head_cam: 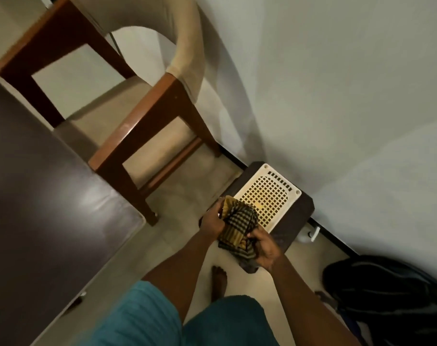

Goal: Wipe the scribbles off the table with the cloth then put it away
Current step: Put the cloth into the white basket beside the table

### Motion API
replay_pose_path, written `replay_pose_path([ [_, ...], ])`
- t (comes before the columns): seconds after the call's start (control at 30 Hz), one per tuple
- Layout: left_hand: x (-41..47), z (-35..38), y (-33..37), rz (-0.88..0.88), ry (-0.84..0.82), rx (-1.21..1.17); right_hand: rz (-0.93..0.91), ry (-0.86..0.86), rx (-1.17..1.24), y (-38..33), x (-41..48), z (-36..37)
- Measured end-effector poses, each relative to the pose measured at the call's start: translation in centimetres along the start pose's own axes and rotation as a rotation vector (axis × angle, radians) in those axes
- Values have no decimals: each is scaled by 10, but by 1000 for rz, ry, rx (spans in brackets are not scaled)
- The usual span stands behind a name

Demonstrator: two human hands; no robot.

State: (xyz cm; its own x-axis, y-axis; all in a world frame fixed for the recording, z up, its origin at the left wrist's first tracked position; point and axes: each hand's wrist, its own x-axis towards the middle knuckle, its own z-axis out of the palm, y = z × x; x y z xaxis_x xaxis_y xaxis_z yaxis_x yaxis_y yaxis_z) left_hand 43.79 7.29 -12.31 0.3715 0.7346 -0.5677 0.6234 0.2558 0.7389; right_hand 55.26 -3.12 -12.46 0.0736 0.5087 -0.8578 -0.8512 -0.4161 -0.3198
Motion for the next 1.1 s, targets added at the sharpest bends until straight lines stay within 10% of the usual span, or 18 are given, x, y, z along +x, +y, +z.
replay_pose_path([
  [0.3, 40, 44, 7, -135, -132, -82, 22, 95, 66, -22, 39, -50],
  [0.53, 63, 62, 15, -573, -311, -465, -5, 56, -95, -48, 46, -78],
  [0.83, 74, 96, 8, -183, -72, -116, 16, 238, -219, -84, 62, -68],
  [1.1, 83, 131, 15, -562, -148, -928, -192, 592, -939, -102, 96, -12],
])
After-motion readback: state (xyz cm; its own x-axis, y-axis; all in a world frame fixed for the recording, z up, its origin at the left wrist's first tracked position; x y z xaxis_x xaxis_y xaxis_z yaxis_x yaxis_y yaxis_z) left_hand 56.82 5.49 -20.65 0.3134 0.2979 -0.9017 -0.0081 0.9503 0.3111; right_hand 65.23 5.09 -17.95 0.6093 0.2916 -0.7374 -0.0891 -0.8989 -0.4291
